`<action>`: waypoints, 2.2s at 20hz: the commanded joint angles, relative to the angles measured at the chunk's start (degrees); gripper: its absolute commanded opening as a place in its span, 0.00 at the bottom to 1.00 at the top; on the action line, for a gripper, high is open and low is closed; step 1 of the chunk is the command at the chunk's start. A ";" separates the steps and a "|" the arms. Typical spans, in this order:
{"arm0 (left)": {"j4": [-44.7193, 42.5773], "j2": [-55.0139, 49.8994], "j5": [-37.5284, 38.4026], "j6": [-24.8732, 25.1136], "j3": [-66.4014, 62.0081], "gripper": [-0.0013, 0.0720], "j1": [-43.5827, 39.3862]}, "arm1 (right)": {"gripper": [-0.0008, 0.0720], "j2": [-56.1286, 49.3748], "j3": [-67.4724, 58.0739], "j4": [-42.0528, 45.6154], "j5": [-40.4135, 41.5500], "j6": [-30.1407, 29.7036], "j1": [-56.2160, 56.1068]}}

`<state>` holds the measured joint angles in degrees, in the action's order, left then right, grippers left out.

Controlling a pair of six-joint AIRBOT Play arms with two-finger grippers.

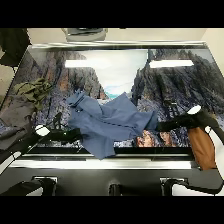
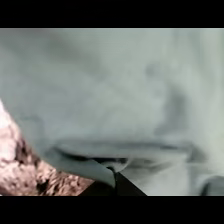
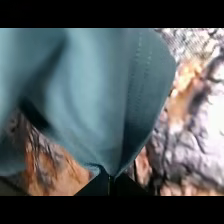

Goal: Fold the shirts.

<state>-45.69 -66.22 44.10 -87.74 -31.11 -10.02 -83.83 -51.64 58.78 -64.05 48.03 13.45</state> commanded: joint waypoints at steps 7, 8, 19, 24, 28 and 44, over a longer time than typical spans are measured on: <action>-21.51 17.31 4.11 -2.01 -39.80 0.06 9.49 | 0.07 21.24 -23.96 13.92 3.04 0.85 -2.16; -22.32 18.58 4.13 -3.52 -47.91 0.06 12.70 | 0.07 25.77 -28.65 16.50 4.81 0.90 -2.16; -19.08 26.32 11.08 -7.26 -75.84 0.06 20.90 | 0.07 54.62 -39.95 29.33 8.39 13.94 -2.16; -19.47 25.33 14.82 -7.26 -75.80 0.06 20.90 | 0.07 52.96 -40.54 30.23 5.55 15.82 -2.16; -23.10 18.58 26.40 -6.47 -75.78 0.06 20.90 | 0.07 43.28 -40.52 29.97 -1.81 12.48 -2.16; -17.84 -29.81 -0.26 2.49 -54.64 0.07 15.47 | 0.07 -16.52 -40.44 27.91 24.41 22.23 -7.91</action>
<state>-66.76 -90.02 52.60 -85.76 -84.16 6.24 -96.62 -92.01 87.05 -51.79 63.33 5.43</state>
